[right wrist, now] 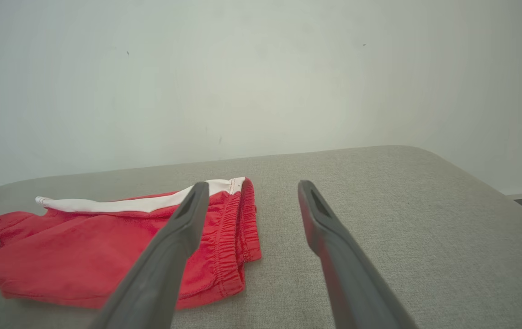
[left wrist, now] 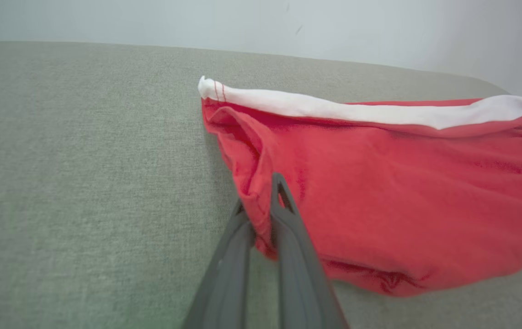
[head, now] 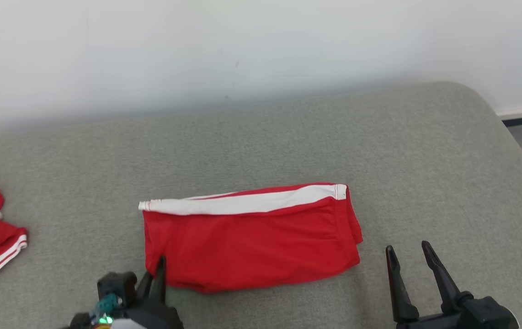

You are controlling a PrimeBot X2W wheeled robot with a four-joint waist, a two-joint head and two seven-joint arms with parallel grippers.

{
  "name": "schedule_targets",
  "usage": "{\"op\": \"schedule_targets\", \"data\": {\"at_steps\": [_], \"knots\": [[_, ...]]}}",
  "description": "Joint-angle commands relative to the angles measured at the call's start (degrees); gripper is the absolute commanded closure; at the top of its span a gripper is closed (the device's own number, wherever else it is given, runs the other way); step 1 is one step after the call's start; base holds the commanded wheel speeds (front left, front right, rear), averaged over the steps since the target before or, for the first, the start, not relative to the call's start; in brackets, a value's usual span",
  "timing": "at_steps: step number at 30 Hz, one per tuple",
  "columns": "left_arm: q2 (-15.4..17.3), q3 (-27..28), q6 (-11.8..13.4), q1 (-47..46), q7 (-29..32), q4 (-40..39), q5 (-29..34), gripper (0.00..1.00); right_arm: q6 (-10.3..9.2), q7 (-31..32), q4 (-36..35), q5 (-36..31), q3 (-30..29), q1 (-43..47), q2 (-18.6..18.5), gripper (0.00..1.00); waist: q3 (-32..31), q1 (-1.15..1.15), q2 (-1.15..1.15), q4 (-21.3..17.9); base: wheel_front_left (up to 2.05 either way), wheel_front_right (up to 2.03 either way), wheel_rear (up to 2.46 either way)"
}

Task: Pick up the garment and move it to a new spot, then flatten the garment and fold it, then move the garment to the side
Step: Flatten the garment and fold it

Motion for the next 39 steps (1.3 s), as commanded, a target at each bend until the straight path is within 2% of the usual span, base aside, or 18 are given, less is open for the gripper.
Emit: {"op": "schedule_targets", "data": {"at_steps": [1, 5, 6, 7, 8, 20, 29, 36, 39], "knots": [[-0.3, 0.2, 0.4, 1.7, -0.3, -1.1, -0.4, 1.0, -0.12, -0.1, 0.2, -0.3, -0.2, 0.9, -0.2, 0.0, -1.4, 0.01, 0.0, 1.5, 0.0, 0.0, 0.0], [-0.7, 0.2, 0.9, 5.1, -0.3, -3.2, -0.9, 1.0, -0.12, -0.1, 0.8, -0.3, -0.3, 1.5, -0.7, 0.0, -1.5, 0.01, 0.0, 2.2, 0.0, 0.0, 0.0], [-0.8, 0.5, 0.9, 5.3, -0.3, -3.9, -1.0, 0.85, -0.12, -0.1, 1.0, -0.3, -0.3, 1.3, -0.7, 0.0, -1.5, 0.01, 0.0, 2.3, 0.0, 0.0, 0.0], [-0.8, 0.7, 1.0, 5.8, -0.3, -4.3, -0.7, 0.11, -0.12, -0.1, 1.4, -0.2, -0.1, 1.2, -0.7, 0.0, -1.5, 0.01, 0.0, 2.3, 0.0, 0.0, 0.0], [-0.8, 1.3, 1.3, 6.3, -0.3, -5.1, -0.5, 0.0, -0.12, -0.1, 1.7, -0.2, 0.0, 1.1, -0.7, 0.0, -1.5, 0.01, 0.0, 2.4, 0.0, 0.0, 0.0], [-1.1, 13.5, 3.2, 13.7, -0.3, -24.0, 9.8, 0.0, -0.12, -0.1, 4.1, -0.7, -0.8, -1.3, -0.4, 0.0, -2.2, 0.01, 0.0, 5.0, 0.0, 0.0, 0.0], [-2.6, 20.1, 1.1, 20.0, -0.3, -30.5, 16.2, 0.0, -0.12, -0.1, 6.3, -1.7, -3.7, -1.0, -0.4, 0.0, -2.3, 0.01, 0.0, 5.8, 0.0, 0.0, 0.0], [-4.3, 22.7, -1.7, 24.1, -0.3, -29.0, 18.4, 0.0, -0.12, -0.1, 9.6, -1.4, -5.4, -0.3, -0.1, 0.0, -2.1, 0.01, 0.0, 6.5, 0.0, 0.0, 0.0], [-5.1, 24.4, -2.6, 23.7, -0.3, -28.6, 18.8, 0.0, -0.12, -0.1, 12.1, -1.2, -5.6, -2.7, -0.2, 0.0, -1.9, 0.01, 0.0, 7.1, 0.0, 0.0, 0.0]]}}
